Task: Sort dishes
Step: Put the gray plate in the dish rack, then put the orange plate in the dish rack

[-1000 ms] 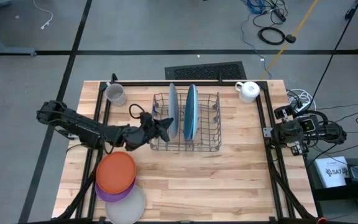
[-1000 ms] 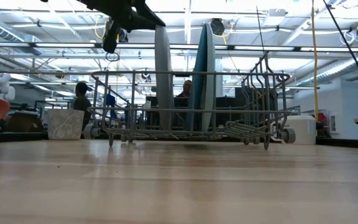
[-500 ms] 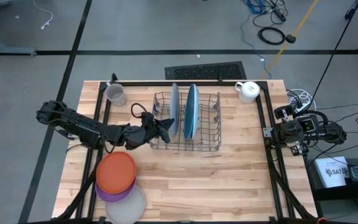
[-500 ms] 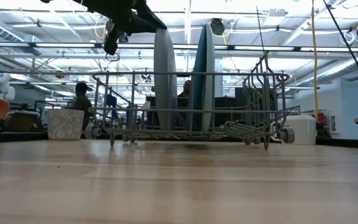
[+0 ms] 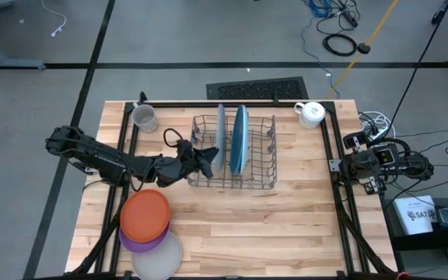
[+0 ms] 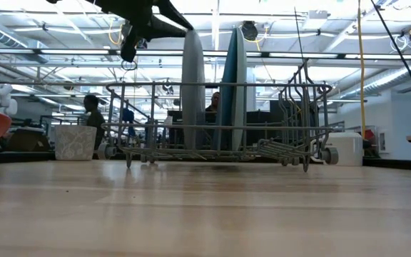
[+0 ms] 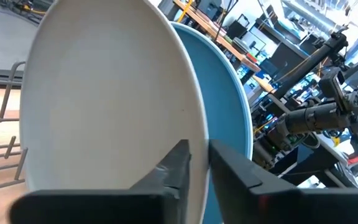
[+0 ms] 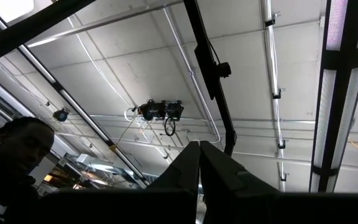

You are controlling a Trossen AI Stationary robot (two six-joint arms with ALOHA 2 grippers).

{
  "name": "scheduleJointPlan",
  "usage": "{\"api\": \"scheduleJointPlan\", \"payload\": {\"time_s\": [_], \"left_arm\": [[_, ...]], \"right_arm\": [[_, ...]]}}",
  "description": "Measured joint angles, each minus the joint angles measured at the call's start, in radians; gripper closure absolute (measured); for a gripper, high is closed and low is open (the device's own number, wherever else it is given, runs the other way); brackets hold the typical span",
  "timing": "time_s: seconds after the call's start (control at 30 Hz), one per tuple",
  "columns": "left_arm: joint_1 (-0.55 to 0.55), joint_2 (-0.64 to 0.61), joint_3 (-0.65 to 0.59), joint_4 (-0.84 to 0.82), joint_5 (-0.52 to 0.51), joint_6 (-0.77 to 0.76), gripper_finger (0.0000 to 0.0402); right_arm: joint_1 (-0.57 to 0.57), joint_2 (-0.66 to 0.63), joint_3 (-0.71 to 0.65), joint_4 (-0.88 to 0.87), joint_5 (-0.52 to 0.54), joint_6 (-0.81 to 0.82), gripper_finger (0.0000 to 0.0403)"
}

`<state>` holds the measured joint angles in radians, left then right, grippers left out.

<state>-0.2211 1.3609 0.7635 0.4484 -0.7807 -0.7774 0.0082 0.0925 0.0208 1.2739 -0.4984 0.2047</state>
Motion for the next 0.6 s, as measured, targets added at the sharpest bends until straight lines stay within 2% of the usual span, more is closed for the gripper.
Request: {"api": "scheduleJointPlan", "payload": {"time_s": [0.3,0.43,0.6], "left_arm": [[-0.001,0.000,0.000,0.025,0.005,0.001,0.0244],[-0.001,0.000,0.000,0.083,0.026,0.051,0.0228],[-0.002,-0.004,0.000,0.188,0.089,0.160,0.0226]], "right_arm": [[0.000,0.000,0.000,0.000,0.000,0.000,0.0394],[0.000,0.000,0.000,0.000,0.000,0.000,0.0394],[0.000,0.000,0.000,0.000,0.000,0.000,0.0394]]}}
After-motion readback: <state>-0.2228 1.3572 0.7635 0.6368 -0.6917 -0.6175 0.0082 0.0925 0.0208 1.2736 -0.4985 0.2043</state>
